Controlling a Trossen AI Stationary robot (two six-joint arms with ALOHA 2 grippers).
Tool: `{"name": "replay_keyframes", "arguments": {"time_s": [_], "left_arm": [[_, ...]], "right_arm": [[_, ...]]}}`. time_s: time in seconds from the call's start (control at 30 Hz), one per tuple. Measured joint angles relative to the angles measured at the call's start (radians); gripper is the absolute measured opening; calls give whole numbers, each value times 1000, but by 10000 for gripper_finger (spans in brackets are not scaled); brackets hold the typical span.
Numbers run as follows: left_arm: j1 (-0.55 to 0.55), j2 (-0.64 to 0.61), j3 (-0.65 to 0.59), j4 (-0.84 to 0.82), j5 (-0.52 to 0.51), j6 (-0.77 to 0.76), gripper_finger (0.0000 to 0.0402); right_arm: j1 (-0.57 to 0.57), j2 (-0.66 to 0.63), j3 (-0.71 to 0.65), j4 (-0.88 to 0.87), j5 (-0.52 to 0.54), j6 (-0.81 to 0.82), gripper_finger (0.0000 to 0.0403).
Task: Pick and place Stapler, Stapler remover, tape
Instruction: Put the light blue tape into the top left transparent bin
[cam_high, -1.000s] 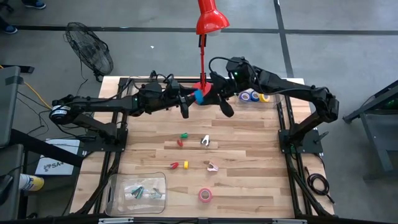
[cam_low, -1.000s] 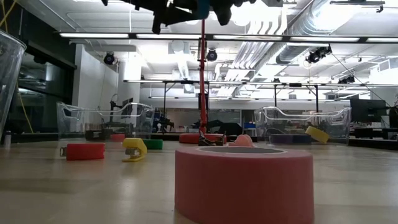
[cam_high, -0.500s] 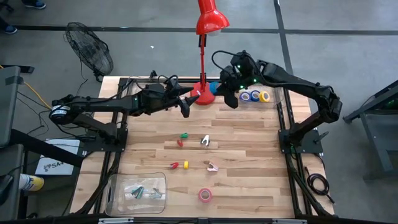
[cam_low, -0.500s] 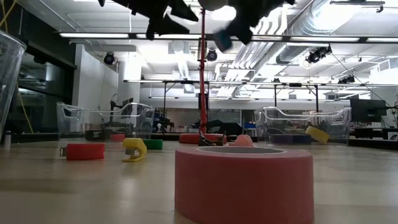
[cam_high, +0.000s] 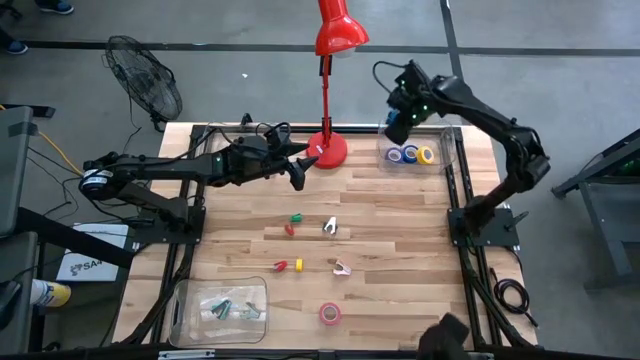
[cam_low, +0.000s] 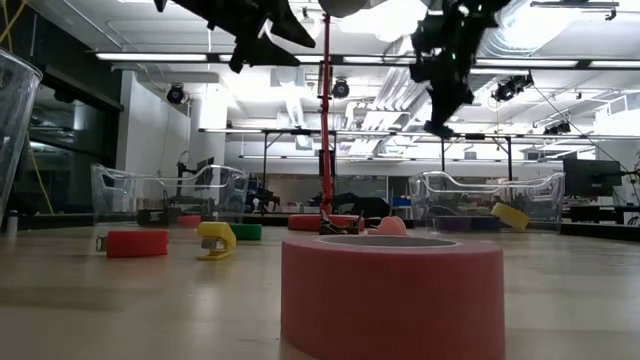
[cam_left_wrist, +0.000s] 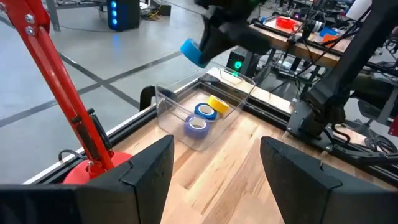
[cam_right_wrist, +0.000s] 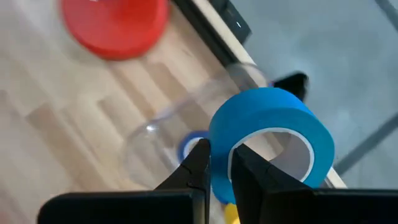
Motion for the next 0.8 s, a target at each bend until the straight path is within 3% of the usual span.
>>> {"name": "replay_keyframes", "arguments": {"time_s": [0.27, 0.8], "left_arm": [[0, 0, 0, -22, -1, -13, 237], [0, 0, 0, -51, -2, -53, 237]], "right_arm": [[-129, 142, 0, -21, -60, -11, 29], [-140, 330, 0, -20, -109, -57, 29]]}}
